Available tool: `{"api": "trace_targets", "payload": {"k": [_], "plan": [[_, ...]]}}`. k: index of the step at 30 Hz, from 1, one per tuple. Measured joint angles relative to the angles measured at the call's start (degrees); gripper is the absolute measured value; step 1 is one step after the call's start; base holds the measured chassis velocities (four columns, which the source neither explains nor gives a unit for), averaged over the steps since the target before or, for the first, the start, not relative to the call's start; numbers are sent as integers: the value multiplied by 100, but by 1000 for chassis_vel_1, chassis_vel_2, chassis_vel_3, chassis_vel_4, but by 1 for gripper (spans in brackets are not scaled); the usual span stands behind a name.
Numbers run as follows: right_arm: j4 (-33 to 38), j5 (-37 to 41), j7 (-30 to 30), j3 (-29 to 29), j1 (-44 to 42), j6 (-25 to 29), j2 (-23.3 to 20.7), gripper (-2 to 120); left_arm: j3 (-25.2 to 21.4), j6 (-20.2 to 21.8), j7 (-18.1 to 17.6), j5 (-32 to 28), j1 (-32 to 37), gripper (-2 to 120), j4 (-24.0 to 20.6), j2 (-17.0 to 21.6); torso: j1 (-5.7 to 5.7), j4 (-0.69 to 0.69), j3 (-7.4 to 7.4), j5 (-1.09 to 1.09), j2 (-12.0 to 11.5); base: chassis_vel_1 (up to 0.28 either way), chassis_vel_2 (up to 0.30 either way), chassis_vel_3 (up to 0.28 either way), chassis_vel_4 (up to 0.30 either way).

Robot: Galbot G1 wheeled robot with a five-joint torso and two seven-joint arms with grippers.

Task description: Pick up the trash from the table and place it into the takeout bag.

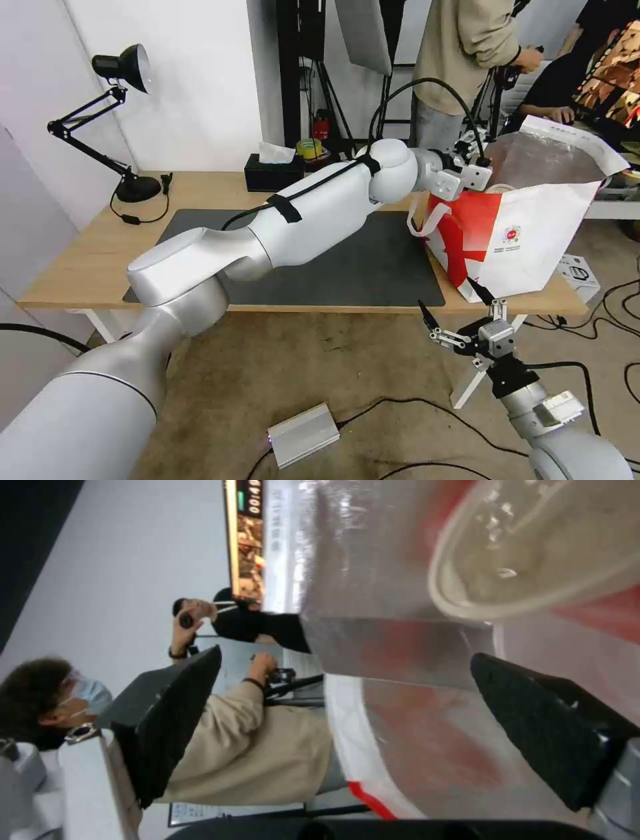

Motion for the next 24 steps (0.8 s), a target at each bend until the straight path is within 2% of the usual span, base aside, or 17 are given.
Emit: {"api": "trace_targets", "payload": {"k": [14,20,24], "plan": [[0,0,0,0,0,0,0,100,-477,12,13,-910,-176,100,1,41,0,-1,0,0,0,0,0,0,0],[0,0,0,0,0,0,0,100,-580,395,-91,-1945,-80,100,-291,416,0,0,0,-1,0,0,0,0,0],[0,0,0,0,0,0,0,100,-665,560,-188,-2395,26,100,-500,647,0,3,0,-2,0,0,0,0,0]]}}
